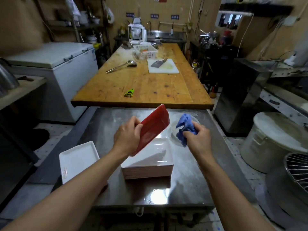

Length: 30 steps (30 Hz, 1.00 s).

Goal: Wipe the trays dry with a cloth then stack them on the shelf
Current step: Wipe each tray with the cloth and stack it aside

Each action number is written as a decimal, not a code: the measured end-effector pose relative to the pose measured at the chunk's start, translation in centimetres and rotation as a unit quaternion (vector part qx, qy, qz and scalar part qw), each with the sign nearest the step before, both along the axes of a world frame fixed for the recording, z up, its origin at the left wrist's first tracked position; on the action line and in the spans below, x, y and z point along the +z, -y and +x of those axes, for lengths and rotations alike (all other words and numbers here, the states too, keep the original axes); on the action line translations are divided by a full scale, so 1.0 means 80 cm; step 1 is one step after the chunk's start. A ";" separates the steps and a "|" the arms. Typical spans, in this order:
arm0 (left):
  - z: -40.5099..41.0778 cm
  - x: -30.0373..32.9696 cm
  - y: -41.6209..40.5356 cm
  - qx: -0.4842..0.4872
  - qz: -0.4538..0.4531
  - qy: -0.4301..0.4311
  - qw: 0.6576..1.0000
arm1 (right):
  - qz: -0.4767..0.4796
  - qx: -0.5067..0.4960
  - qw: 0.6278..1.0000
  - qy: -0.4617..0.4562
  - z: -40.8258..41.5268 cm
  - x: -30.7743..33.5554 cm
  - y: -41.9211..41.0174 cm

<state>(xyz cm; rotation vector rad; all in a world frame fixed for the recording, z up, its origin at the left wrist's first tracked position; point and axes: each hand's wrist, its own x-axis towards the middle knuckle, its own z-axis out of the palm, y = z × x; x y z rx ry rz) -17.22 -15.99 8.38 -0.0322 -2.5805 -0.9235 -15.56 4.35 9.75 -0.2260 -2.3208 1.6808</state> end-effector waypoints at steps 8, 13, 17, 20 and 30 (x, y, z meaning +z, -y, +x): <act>0.044 0.056 0.021 0.005 0.238 0.030 0.971 | 0.075 0.011 0.970 -0.230 0.003 0.089 0.083; 0.066 0.071 0.023 0.003 0.297 0.016 0.955 | 0.203 0.030 0.943 -0.262 0.006 0.105 0.129; 0.075 0.083 0.026 0.017 0.348 0.002 0.937 | 0.284 0.050 0.917 -0.274 0.003 0.106 0.148; 0.081 0.093 0.032 0.031 0.377 -0.003 0.926 | 0.304 0.061 0.914 -0.262 -0.001 0.102 0.145; 0.092 0.112 0.031 0.040 0.460 -0.003 0.887 | 0.121 0.074 0.972 -0.186 -0.014 0.093 0.109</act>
